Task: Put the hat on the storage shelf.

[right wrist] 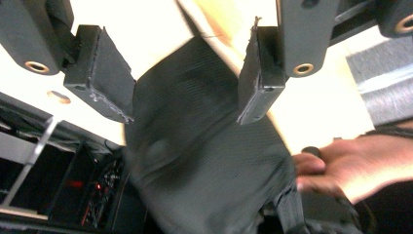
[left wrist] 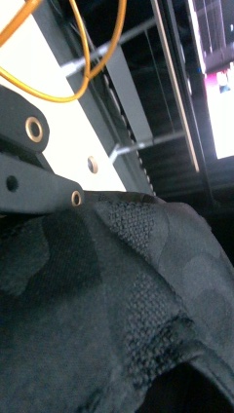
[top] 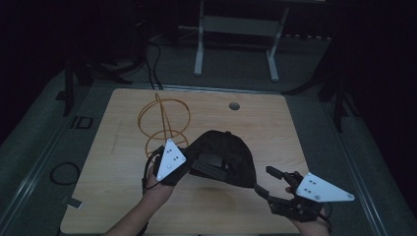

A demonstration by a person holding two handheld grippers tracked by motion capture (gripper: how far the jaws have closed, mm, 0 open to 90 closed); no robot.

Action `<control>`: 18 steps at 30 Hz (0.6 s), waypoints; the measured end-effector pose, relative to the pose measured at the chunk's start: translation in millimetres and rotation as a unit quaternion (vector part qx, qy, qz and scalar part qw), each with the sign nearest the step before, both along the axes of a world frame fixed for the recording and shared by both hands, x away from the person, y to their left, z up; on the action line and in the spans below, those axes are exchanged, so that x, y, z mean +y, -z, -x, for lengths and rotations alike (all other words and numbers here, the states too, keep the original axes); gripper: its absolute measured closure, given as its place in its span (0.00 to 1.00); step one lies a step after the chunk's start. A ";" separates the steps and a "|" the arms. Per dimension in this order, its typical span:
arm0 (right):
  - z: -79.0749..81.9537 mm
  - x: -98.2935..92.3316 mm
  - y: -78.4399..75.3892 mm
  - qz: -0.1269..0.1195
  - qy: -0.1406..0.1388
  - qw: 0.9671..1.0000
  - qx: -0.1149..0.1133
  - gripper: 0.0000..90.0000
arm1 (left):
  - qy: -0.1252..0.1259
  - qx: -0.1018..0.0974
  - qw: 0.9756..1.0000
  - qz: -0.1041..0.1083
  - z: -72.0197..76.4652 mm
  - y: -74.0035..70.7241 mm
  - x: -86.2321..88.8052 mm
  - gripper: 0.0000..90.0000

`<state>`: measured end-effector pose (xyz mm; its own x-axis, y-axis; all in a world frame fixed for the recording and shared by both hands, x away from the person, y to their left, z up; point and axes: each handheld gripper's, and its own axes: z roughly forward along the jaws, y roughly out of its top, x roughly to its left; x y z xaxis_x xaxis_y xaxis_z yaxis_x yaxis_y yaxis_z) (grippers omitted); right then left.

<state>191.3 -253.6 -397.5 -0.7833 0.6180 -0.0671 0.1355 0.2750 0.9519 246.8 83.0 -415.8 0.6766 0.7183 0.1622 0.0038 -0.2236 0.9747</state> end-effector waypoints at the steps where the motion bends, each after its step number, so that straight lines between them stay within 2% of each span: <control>1: 0.0 0.0 0.0 0.000 0.000 1.000 0.000 0.43 | 0.000 0.000 1.000 0.000 0.0 0.0 0.0 0.99; 2: 1.8 -4.0 -2.6 -0.008 -0.002 1.000 -0.004 0.44 | 0.028 -0.014 1.000 -0.004 -0.3 -1.3 3.7 0.99; 3: 5.2 -11.4 -9.9 -0.006 0.001 1.000 -0.025 0.47 | 0.035 -0.024 0.999 -0.012 -0.2 -2.0 5.4 0.99; 4: 5.2 -11.4 -9.9 -0.006 0.001 1.000 -0.025 0.47 | 0.055 -0.024 0.998 -0.014 -0.8 -2.6 7.2 0.99; 5: 5.1 -12.4 -11.5 -0.003 0.003 1.000 -0.027 0.47 | 0.079 -0.038 0.996 -0.015 -0.6 -2.7 10.2 0.99; 6: 4.3 -13.1 -13.4 -0.001 0.004 1.000 -0.028 0.47 | 0.088 -0.051 0.994 -0.026 0.1 -3.3 12.3 0.99; 7: 1.4 -11.6 -16.7 0.006 0.001 1.000 -0.028 0.48 | 0.127 -0.049 0.990 -0.032 -1.3 -4.9 16.2 0.99; 8: 1.4 -11.6 -16.7 0.006 0.001 1.000 -0.028 0.48 | 0.142 -0.057 0.988 -0.035 -1.3 -5.3 18.6 0.99; 10: -1.8 -3.5 -18.5 0.022 -0.014 0.999 -0.026 0.49 | 0.175 -0.051 0.982 -0.048 -2.9 -7.6 22.9 0.99; 12: -3.6 5.4 -17.3 0.032 -0.031 0.999 -0.022 0.49 | 0.213 -0.057 0.974 -0.044 -5.2 -7.6 28.3 0.99; 13: -4.2 10.4 -16.2 0.035 -0.043 0.998 -0.018 0.49 | 0.227 -0.055 0.972 -0.041 -6.3 -7.7 30.7 0.99; 14: -4.2 10.4 -16.2 0.035 -0.043 0.998 -0.018 0.49 | 0.238 -0.054 0.969 -0.036 -7.3 -7.6 32.6 0.99; 15: -3.1 20.7 -14.2 0.044 -0.066 0.997 -0.017 0.49 | 0.251 -0.052 0.966 -0.026 -8.2 -7.2 34.6 0.99; 16: -3.1 20.7 -14.2 0.044 -0.066 0.997 -0.017 0.49 | 0.260 -0.053 0.964 -0.018 -8.7 -6.7 35.9 0.99; 17: -1.2 31.0 -12.8 0.052 -0.091 0.994 -0.021 0.49 | 0.265 -0.050 0.963 -0.012 -9.1 -6.4 36.4 0.99; 18: -1.2 31.0 -12.8 0.052 -0.091 0.994 -0.021 0.49 | 0.274 -0.047 0.961 -0.005 -9.9 -5.9 37.0 0.99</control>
